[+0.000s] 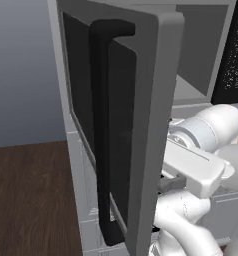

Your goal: Open the microwave, place the bowl with waffle inside the microwave, then close the microwave door and turn it on.

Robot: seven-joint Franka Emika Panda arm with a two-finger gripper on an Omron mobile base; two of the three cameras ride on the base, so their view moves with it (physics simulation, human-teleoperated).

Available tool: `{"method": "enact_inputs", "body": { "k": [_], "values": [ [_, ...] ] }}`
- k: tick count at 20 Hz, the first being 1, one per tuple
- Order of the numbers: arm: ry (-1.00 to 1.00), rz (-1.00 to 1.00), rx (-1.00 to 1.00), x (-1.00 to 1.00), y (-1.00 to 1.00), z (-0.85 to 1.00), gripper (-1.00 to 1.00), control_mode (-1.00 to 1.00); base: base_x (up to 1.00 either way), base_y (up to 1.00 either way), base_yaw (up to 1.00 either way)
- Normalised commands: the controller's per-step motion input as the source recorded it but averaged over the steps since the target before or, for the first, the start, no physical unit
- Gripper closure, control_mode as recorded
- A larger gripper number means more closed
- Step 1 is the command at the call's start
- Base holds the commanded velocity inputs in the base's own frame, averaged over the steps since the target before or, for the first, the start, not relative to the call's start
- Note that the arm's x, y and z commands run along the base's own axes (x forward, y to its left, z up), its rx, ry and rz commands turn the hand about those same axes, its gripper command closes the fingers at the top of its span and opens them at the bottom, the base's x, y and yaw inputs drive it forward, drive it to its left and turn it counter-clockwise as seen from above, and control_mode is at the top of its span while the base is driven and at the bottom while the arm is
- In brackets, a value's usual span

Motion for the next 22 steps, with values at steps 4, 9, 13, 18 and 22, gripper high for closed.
{"method": "enact_inputs", "body": {
  "k": [4, 9, 13, 18, 22],
  "values": [
    [0.00, 0.01, -0.02, 0.00, 0.44, -0.02, -1.00, -1.00, 0.00, 0.00, 0.00],
    [-0.02, 0.04, -0.06, 0.00, 0.42, -0.07, -1.00, -1.00, 0.00, 0.00, 0.00],
    [-0.01, 0.00, -0.06, 0.00, 0.50, -0.05, -1.00, -1.00, 0.00, 0.00, 0.00],
    [-0.02, -0.08, -0.03, -0.10, -0.45, 0.01, -1.00, -1.00, 0.00, 0.00, 0.00],
    [0.00, -0.18, -0.05, -0.20, -1.00, 0.00, -1.00, -1.00, 0.00, 0.00, 0.00]
  ]
}}
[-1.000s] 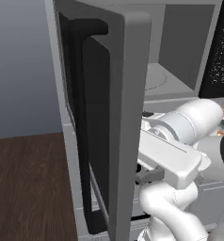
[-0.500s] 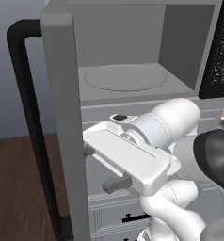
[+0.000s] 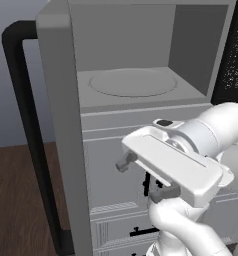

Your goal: Open the microwave, place the bowl with waffle inside the microwave, then close the microwave door and turn it on.

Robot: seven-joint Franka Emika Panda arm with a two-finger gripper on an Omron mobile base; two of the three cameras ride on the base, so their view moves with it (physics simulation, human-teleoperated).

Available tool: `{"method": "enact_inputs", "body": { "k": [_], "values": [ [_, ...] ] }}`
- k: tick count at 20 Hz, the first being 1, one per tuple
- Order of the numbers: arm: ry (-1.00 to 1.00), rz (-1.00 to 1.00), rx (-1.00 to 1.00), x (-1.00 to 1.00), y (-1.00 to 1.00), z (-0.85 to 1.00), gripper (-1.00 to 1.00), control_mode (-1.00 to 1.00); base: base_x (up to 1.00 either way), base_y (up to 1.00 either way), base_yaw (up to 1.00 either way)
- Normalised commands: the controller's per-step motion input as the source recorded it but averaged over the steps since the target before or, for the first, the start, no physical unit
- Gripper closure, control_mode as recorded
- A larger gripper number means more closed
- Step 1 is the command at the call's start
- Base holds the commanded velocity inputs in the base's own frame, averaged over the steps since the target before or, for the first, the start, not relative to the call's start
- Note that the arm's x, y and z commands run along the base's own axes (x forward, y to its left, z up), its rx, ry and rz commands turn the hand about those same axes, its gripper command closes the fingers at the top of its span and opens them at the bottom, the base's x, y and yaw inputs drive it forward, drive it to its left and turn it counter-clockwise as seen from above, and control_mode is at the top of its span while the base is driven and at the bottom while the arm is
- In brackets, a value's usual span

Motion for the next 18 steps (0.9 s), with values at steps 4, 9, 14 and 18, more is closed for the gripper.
{"method": "enact_inputs", "body": {
  "k": [4, 9, 14, 18],
  "values": [
    [0.03, -0.32, -0.07, 0.02, -1.00, 0.00, -1.00, -1.00, 0.00, 0.00, 0.00],
    [0.16, -0.56, -0.02, 0.25, -1.00, 0.09, -1.00, -1.00, 0.00, 0.00, 0.00],
    [0.22, -0.67, 0.00, 0.16, -0.95, 0.10, -1.00, -1.00, 0.00, 0.00, 0.00],
    [0.24, -0.67, 0.00, 0.01, -0.98, 0.00, -1.00, -1.00, 0.00, 0.00, 0.00]
  ]
}}
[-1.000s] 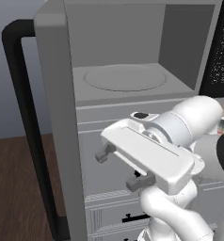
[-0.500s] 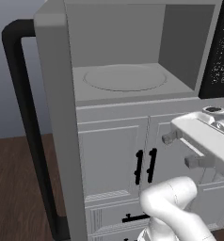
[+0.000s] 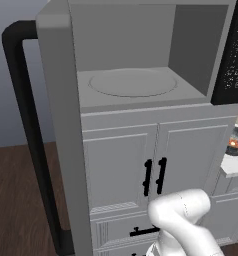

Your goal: Open the microwave, place the bowl with waffle inside the microwave, then close the microwave door and turn it on.

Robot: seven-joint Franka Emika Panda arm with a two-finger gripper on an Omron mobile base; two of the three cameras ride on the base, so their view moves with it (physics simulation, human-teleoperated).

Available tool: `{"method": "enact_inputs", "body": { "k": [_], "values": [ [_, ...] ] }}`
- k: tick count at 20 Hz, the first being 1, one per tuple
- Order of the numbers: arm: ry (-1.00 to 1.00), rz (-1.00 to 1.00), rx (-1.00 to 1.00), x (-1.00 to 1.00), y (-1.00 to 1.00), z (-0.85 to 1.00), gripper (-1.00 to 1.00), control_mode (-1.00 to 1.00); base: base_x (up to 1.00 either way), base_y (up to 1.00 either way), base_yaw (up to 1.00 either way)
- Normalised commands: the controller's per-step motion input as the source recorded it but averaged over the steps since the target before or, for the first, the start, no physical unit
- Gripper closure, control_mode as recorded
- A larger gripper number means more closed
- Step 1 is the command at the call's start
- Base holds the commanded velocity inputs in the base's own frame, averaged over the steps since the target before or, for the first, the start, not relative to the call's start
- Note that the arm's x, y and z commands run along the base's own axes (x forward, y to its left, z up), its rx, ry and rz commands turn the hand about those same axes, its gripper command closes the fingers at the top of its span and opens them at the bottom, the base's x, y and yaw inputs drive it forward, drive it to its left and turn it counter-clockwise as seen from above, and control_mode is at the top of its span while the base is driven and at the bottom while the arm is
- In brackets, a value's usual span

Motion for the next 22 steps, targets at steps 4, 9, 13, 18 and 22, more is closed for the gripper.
{"method": "enact_inputs", "body": {
  "k": [4, 9, 13, 18, 22],
  "values": [
    [0.28, -0.67, 0.00, 0.00, -0.98, 0.00, -1.00, -1.00, 0.00, 0.00, 0.00],
    [0.35, -0.61, 0.01, 0.00, -0.99, 0.03, -1.00, -1.00, 0.00, 0.00, 0.00],
    [0.33, -0.53, 0.00, 0.00, -1.00, -0.01, -1.00, -1.00, 0.00, 0.00, 0.00],
    [0.24, -0.29, 0.00, 0.16, -0.85, -0.19, -1.00, -1.00, 0.00, 0.00, 0.00],
    [0.21, 0.00, 0.02, 0.52, -0.50, -0.59, -1.00, -1.00, 0.00, 0.00, 0.00]
  ]
}}
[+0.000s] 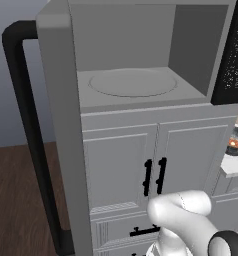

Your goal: Open the microwave, place the bowl with waffle inside the microwave, then close the microwave door and turn it on.

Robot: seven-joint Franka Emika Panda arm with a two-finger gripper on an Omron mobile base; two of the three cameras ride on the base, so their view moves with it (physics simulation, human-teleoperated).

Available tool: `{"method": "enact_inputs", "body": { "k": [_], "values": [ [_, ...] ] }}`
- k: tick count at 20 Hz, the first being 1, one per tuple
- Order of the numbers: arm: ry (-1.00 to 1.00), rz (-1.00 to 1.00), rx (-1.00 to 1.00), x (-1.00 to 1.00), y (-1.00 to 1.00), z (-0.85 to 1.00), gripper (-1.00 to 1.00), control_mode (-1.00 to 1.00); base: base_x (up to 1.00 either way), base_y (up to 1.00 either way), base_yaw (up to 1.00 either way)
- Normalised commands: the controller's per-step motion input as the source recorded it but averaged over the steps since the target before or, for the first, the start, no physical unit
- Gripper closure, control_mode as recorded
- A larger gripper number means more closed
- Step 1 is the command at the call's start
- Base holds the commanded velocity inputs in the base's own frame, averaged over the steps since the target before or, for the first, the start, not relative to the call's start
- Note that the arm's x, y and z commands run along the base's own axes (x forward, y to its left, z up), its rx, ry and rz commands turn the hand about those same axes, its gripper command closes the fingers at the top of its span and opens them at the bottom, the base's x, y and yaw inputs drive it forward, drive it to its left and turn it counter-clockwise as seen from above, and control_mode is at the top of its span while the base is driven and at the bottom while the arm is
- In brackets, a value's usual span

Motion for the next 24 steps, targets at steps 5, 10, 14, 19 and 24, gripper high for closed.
{"method": "enact_inputs", "body": {
  "k": [5, 10, 14, 19, 24],
  "values": [
    [0.25, 0.01, 0.13, 0.70, -0.64, -0.67, -1.00, -1.00, 0.00, 0.00, 0.00],
    [0.18, 0.00, 0.18, 0.95, -0.51, -0.56, -1.00, -1.00, 0.00, 0.00, 0.00],
    [0.08, 0.00, 0.19, 0.82, -0.55, -0.64, -1.00, -1.00, 0.00, 0.00, 0.00],
    [0.01, 0.00, 0.16, 0.41, -0.50, -0.88, -1.00, -1.00, 0.00, 0.00, 0.00],
    [0.00, -0.05, 0.08, 0.36, -0.27, -0.56, -1.00, -1.00, 0.00, 0.00, 0.00]
  ]
}}
